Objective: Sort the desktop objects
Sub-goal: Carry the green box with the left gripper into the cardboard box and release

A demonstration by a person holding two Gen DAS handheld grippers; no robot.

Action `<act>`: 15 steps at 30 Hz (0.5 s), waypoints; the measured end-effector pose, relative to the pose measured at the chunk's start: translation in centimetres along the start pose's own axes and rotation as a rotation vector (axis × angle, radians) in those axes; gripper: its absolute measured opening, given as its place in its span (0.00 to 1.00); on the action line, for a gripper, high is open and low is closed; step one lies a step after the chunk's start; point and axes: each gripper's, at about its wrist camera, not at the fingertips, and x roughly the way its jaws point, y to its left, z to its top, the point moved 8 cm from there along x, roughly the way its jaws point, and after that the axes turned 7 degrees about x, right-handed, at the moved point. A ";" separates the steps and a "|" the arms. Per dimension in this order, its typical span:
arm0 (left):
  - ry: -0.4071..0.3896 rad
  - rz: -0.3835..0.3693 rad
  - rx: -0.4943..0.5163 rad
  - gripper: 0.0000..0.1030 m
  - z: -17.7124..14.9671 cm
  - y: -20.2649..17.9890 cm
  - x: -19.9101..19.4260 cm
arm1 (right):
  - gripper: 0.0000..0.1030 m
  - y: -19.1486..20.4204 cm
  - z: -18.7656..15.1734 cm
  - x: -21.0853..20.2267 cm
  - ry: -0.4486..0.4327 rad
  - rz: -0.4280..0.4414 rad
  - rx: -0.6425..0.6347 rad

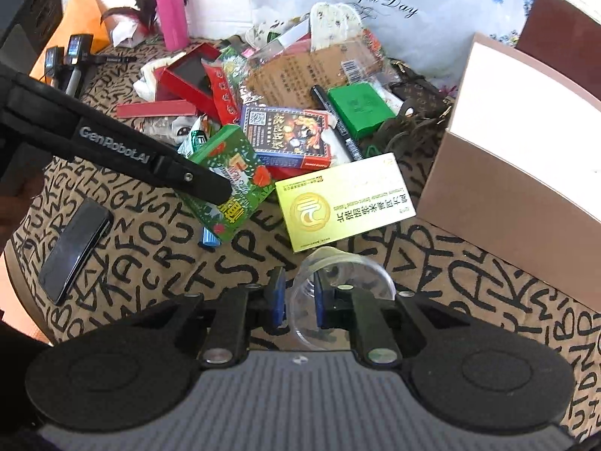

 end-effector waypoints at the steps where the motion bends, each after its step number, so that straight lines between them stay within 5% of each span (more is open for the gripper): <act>1: 0.001 0.002 0.000 0.19 -0.1 -0.1 0.0 | 0.05 -0.1 -0.2 0.0 0.002 0.002 0.006; 8: -0.012 0.011 0.021 0.19 -0.3 -0.3 -0.6 | 0.01 -0.2 -0.9 1.8 0.024 0.027 0.045; 15: -0.085 0.013 0.036 0.18 1.9 -0.5 -2.4 | 0.00 -1.7 1.2 -0.8 -0.090 0.075 0.152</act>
